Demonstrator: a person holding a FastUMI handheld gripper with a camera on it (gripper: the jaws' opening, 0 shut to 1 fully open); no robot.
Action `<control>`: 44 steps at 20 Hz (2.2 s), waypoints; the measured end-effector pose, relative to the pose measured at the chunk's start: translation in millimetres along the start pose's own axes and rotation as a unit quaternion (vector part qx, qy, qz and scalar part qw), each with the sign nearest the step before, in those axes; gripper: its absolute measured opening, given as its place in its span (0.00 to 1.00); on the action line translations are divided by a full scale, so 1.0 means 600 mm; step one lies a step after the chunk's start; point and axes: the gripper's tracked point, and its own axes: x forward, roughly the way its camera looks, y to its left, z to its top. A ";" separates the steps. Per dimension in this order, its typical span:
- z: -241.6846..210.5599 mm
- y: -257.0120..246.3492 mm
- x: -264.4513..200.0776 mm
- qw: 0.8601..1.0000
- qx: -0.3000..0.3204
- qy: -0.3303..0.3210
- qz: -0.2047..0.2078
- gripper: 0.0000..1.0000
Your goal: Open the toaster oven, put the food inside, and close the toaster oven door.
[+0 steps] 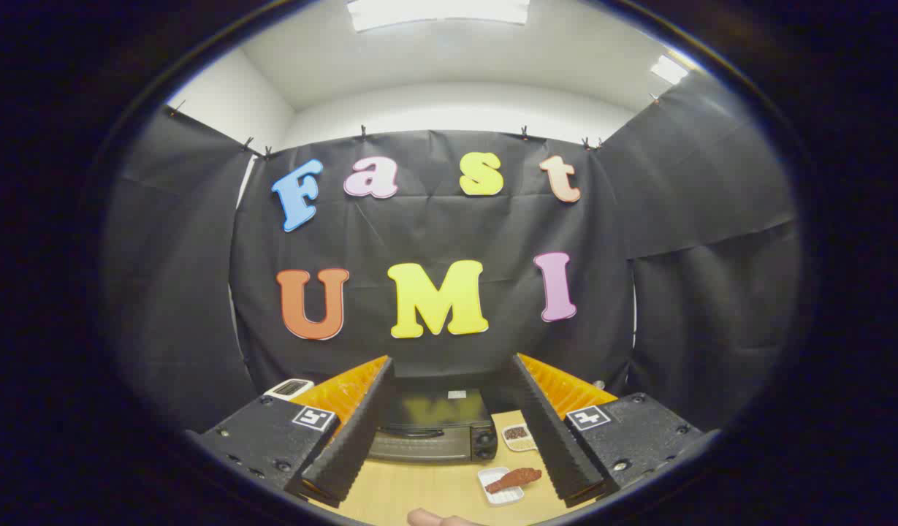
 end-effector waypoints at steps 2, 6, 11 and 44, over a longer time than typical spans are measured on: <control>-0.004 0.006 -0.002 1.000 0.003 0.008 0.010 1.00; 0.010 0.012 -0.006 1.000 0.000 -0.006 0.014 1.00; 0.000 0.021 0.003 1.000 0.001 0.000 0.015 1.00; -0.483 0.135 0.412 0.961 -0.035 0.272 0.012 1.00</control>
